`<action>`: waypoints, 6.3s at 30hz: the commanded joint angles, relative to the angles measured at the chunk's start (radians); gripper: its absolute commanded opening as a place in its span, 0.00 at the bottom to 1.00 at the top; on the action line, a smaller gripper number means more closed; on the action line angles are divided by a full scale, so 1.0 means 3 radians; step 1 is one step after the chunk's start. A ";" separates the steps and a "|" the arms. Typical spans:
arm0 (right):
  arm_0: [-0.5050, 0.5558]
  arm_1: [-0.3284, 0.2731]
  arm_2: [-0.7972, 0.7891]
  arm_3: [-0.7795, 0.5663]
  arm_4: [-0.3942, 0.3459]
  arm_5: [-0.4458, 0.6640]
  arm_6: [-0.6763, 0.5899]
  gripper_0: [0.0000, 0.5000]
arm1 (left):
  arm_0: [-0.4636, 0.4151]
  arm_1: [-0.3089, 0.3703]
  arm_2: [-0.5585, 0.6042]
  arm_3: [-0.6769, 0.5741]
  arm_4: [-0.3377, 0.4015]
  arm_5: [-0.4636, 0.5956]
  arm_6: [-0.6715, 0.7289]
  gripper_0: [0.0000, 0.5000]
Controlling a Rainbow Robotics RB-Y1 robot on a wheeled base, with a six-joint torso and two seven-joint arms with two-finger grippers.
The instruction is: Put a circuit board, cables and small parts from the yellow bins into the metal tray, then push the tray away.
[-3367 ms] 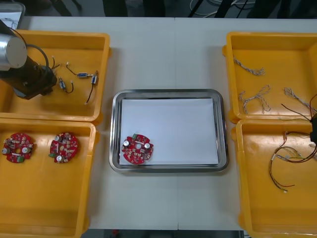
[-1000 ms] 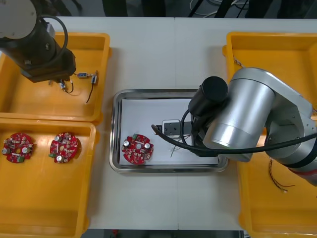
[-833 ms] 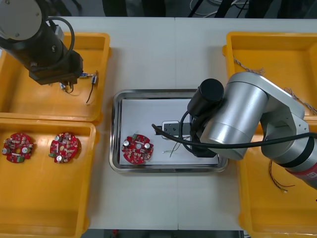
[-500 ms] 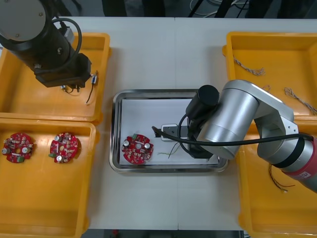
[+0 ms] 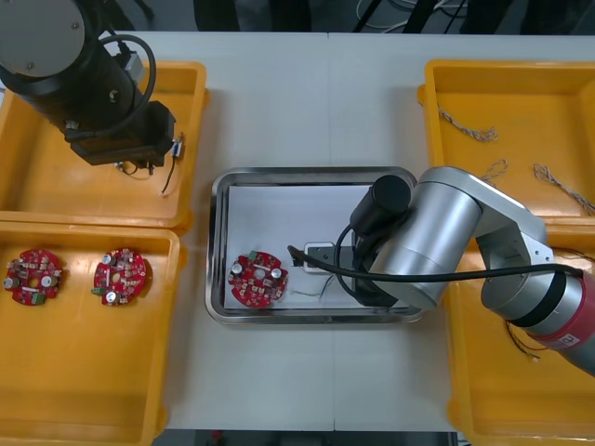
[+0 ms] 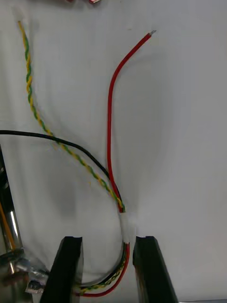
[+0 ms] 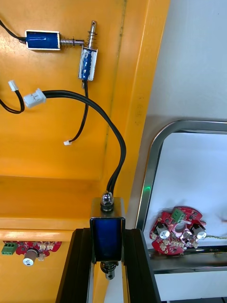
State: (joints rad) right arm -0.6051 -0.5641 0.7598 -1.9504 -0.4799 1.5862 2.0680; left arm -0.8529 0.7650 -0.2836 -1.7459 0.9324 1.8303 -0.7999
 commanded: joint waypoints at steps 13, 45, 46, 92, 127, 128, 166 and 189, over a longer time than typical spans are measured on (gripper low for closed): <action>-0.0013 0.0193 -0.0237 -0.0386 0.0163 0.0440 0.0004 1.00 | -0.0153 -0.0049 0.0117 -0.0127 0.0006 0.0025 0.0141 0.00; -0.0033 -0.0216 -0.2568 -0.1225 -0.0650 0.1112 -0.0154 1.00 | -0.0373 -0.0402 -0.0272 -0.0148 -0.0188 -0.0027 0.0437 0.00; -0.0033 -0.0242 -0.2645 -0.1220 -0.0671 0.1112 -0.0159 1.00 | -0.0383 -0.0423 -0.0328 -0.0142 -0.0209 -0.0047 0.0478 0.00; 0.0120 -0.0625 -0.3944 0.0432 -0.0118 0.1112 -0.0364 1.00 | -0.0486 -0.0755 -0.1928 0.0701 -0.0541 -0.1371 0.1015 0.00; -0.0857 -0.0446 -0.3381 0.2492 -0.0139 0.0276 -0.0435 1.00 | -0.0501 -0.0545 -0.1284 0.0364 -0.0475 -0.0696 0.0856 1.00; -0.0867 -0.0436 -0.3371 0.2538 -0.0139 0.0220 -0.0425 1.00 | -0.0501 -0.0525 -0.1228 0.0333 -0.0459 -0.0640 0.0846 1.00; -0.1025 -0.0293 -0.2763 0.3714 -0.0287 -0.1105 -0.0486 1.00 | -0.0501 0.0232 -0.0047 0.0977 -0.0331 -0.0390 -0.0044 1.00; -0.0877 -0.0318 -0.2809 0.3745 -0.0389 -0.1099 -0.0558 1.00 | -0.0542 0.0242 0.0045 0.1795 -0.0485 -0.1003 -0.0514 1.00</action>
State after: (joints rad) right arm -0.8711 -0.6565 -0.0734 -0.8147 -0.5799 1.2631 1.9373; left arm -0.9611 0.7941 -0.2983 -1.2271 0.8073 1.5421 -0.8290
